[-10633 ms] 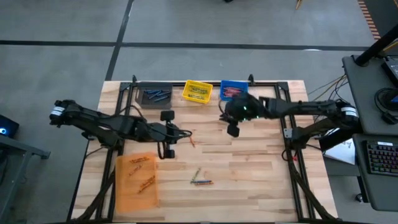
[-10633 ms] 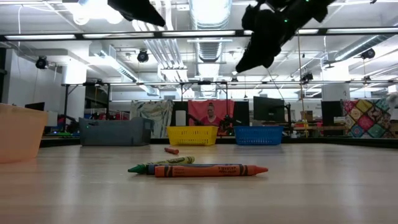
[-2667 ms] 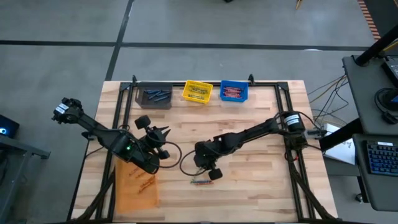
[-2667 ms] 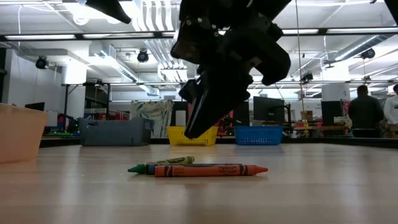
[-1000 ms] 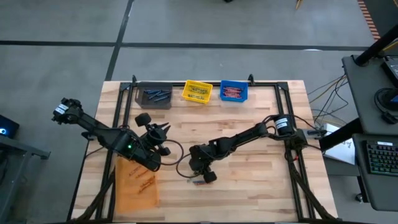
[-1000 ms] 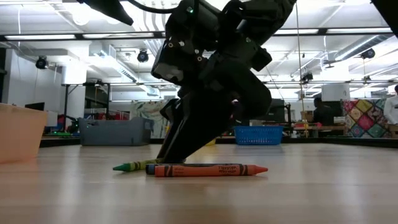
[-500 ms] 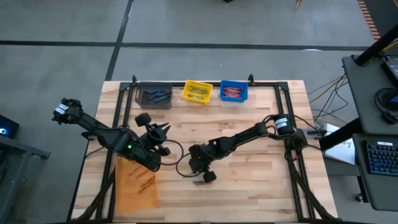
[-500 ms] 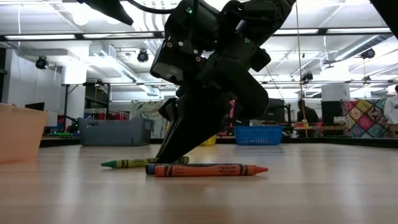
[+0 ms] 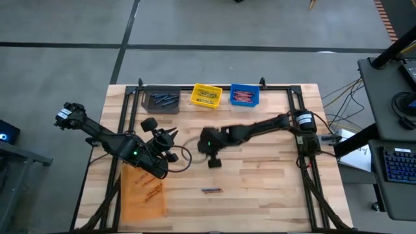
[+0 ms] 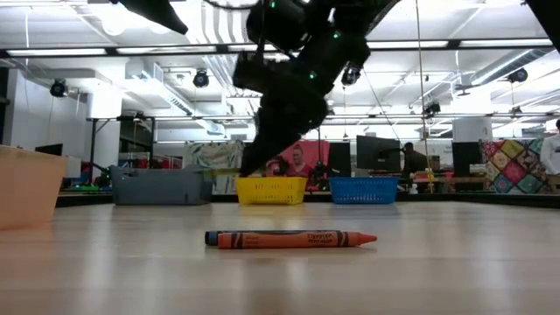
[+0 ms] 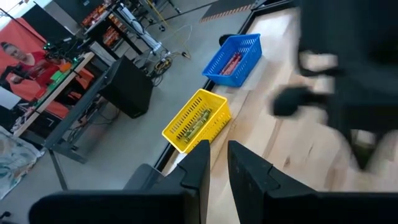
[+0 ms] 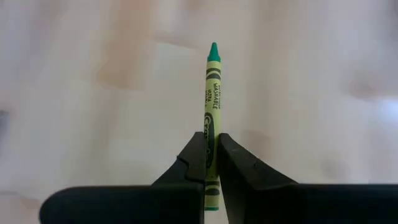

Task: Sort crayons
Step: Put the green crayon into the yellow bin

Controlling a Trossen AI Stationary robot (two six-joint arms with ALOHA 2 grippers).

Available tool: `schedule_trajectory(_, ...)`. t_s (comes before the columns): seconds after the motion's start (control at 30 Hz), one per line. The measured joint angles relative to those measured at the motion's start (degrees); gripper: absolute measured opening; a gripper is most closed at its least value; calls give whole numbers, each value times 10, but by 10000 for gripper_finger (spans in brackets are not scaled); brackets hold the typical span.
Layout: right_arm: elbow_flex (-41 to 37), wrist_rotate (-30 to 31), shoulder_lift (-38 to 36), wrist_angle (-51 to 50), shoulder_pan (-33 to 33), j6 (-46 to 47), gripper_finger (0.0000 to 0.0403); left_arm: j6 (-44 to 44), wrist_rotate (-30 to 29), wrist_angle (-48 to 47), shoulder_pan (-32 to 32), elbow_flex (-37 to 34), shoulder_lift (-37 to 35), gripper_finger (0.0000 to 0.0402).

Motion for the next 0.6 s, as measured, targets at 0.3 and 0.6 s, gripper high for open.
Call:
schedule_trajectory(0.3, 50, 52, -32, -75, -151, -50, 13, 0, 0, -3, 0, 0, 0, 39)
schedule_trajectory(0.6, 65, 20, -17, 17, -325, -62, 13, 0, 0, -2, 0, 0, 1, 39)
